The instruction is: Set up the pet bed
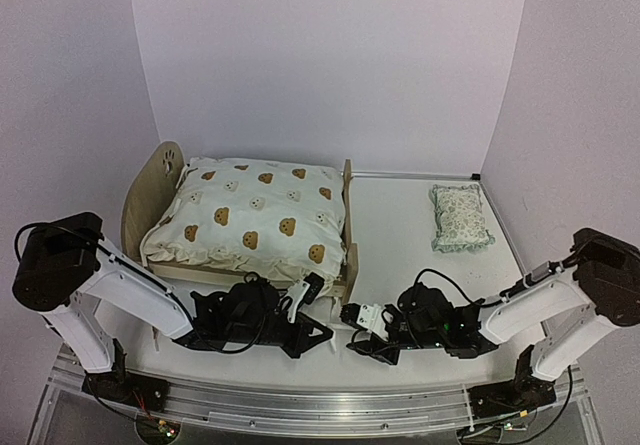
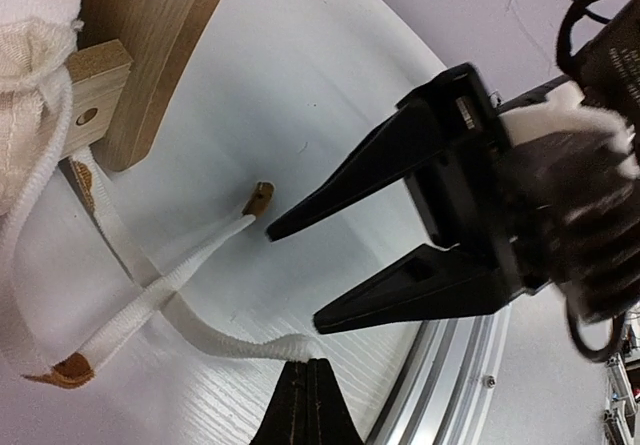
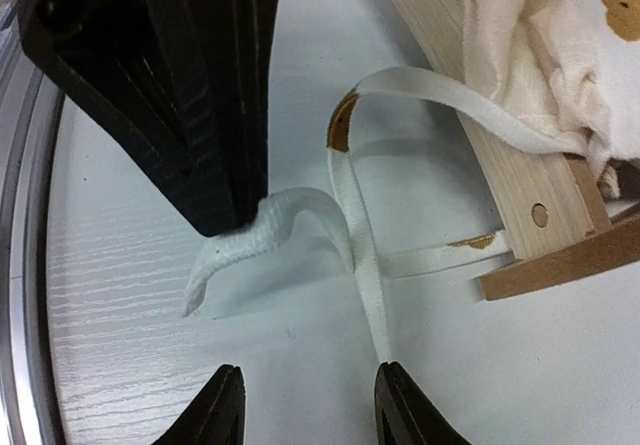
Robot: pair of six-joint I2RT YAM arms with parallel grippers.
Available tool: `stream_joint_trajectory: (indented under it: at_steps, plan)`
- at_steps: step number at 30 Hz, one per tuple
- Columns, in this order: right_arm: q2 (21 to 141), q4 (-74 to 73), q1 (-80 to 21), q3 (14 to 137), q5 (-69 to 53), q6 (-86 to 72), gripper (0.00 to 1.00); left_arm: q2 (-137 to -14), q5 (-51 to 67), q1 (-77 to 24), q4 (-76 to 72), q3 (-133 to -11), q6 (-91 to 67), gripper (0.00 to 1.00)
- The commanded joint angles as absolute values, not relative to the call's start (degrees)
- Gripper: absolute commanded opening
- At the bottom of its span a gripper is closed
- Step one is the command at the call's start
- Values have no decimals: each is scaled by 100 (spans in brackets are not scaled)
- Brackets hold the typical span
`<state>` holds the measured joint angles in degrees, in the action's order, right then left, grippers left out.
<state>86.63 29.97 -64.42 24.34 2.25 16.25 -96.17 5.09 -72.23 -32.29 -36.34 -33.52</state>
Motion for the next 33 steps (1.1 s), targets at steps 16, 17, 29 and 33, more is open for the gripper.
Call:
stream_joint_trajectory:
  at_steps: [16,17,29,33]
  plan:
    - [9671,5086,-6470,2606,-1,2734,43,-8990,819,-7076,-3342,-3507,-3560,0]
    - [9680,5089,-6472,2615,0,2742,43,-8979,824,-7071,-3345,-3505,-3558,0]
    - [10111,5300,-6462,2855,744,2914,49,-8938,856,-7062,-3399,-3455,-3567,0]
    - [10346,5433,-6466,2981,871,2957,49,-8945,876,-7064,-3467,-3437,-3593,0]
